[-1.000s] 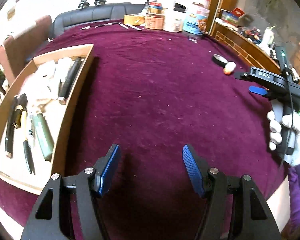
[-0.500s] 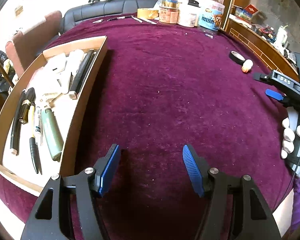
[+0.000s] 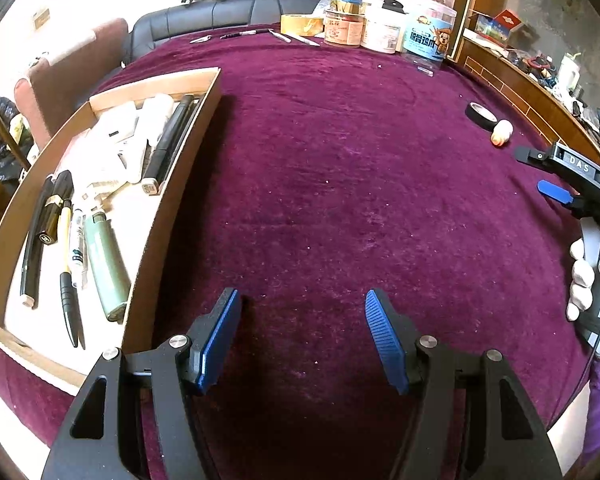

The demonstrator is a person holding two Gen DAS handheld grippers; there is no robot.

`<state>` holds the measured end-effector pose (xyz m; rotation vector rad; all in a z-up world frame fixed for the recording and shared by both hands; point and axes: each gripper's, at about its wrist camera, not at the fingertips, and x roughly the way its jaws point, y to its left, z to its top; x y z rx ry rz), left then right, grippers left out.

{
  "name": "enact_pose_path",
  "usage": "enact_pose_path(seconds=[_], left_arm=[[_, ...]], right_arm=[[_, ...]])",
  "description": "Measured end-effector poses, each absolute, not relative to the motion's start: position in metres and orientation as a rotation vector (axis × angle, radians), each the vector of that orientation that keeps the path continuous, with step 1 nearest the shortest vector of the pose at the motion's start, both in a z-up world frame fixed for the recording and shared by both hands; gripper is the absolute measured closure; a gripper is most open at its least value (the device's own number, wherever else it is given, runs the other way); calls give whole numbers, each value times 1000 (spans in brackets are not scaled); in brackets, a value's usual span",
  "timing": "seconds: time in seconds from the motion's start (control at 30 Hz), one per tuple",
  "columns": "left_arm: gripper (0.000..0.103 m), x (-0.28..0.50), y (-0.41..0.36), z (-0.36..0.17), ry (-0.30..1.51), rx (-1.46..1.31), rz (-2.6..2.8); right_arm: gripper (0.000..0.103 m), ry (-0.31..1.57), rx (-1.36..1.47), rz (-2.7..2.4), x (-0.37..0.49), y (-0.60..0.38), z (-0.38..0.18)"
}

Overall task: Organize rigid objects
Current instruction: 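Withdraw both open tools from the box back over the table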

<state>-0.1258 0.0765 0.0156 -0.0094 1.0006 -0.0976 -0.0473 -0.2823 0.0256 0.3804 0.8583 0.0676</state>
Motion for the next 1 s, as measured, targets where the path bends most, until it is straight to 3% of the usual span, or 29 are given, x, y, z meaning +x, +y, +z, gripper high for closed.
enact_pose_path(seconds=[1.0], left_arm=[[44,-129,82,18,975,29,-12]], right_arm=[[12,855,382,69,-48,-282,26]])
